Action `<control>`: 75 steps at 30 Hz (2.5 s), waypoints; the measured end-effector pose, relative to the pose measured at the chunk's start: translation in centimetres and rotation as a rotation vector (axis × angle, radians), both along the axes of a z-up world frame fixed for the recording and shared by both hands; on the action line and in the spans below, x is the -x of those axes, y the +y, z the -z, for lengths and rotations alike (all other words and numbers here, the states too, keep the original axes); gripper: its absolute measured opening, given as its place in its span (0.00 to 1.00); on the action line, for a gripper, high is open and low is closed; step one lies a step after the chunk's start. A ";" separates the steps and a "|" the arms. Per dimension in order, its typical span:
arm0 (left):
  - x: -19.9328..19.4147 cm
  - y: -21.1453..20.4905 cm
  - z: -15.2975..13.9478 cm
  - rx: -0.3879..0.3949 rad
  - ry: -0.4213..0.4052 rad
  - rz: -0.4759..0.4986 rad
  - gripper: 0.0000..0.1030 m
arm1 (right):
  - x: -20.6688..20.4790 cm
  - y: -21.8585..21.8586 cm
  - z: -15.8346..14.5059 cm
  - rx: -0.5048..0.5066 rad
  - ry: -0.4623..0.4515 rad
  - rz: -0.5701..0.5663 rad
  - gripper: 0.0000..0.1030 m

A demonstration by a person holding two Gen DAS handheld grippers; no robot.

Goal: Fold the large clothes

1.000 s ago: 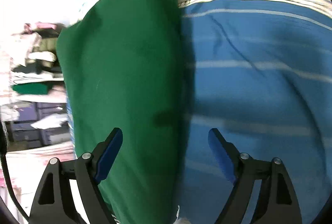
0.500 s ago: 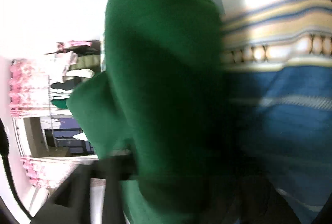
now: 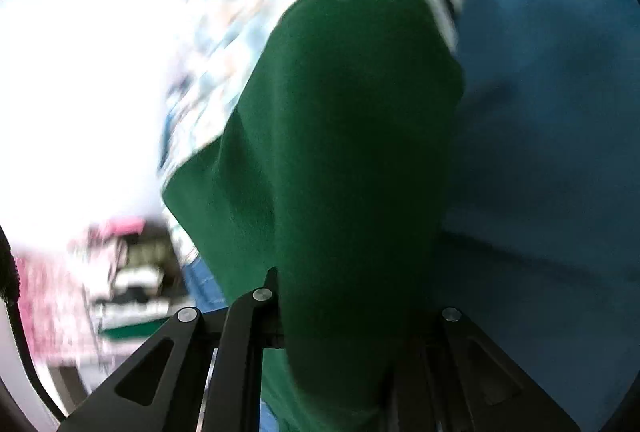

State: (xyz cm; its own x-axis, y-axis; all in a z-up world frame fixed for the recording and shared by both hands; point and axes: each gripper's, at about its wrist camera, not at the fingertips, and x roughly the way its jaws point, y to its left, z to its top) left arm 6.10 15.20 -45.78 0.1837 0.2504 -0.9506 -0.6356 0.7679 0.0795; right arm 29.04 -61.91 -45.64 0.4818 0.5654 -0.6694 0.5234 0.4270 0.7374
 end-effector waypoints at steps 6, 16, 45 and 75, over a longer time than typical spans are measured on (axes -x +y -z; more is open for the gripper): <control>6.9 -3.7 1.1 0.086 0.048 -0.112 1.00 | 18.7 -6.6 1.0 0.043 0.247 0.131 0.15; 9.6 -8.1 10.7 0.627 -0.170 -0.410 1.00 | 21.9 -8.3 3.7 -0.039 0.364 0.034 0.45; 3.5 -1.2 6.1 0.195 -0.025 -0.131 0.67 | 3.4 0.3 -6.3 0.600 0.053 -0.579 0.78; 6.6 -0.6 6.0 0.236 -0.126 -0.176 1.00 | 1.4 2.7 -9.6 0.891 0.216 -0.453 0.41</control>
State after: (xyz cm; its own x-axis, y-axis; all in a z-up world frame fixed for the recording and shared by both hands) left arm -0.52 14.62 -51.80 0.2767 0.0638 -0.9588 -0.7540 0.6331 -0.1755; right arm 27.62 -59.22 -36.04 0.1659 -0.0818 -0.9827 0.2607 0.9647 -0.0363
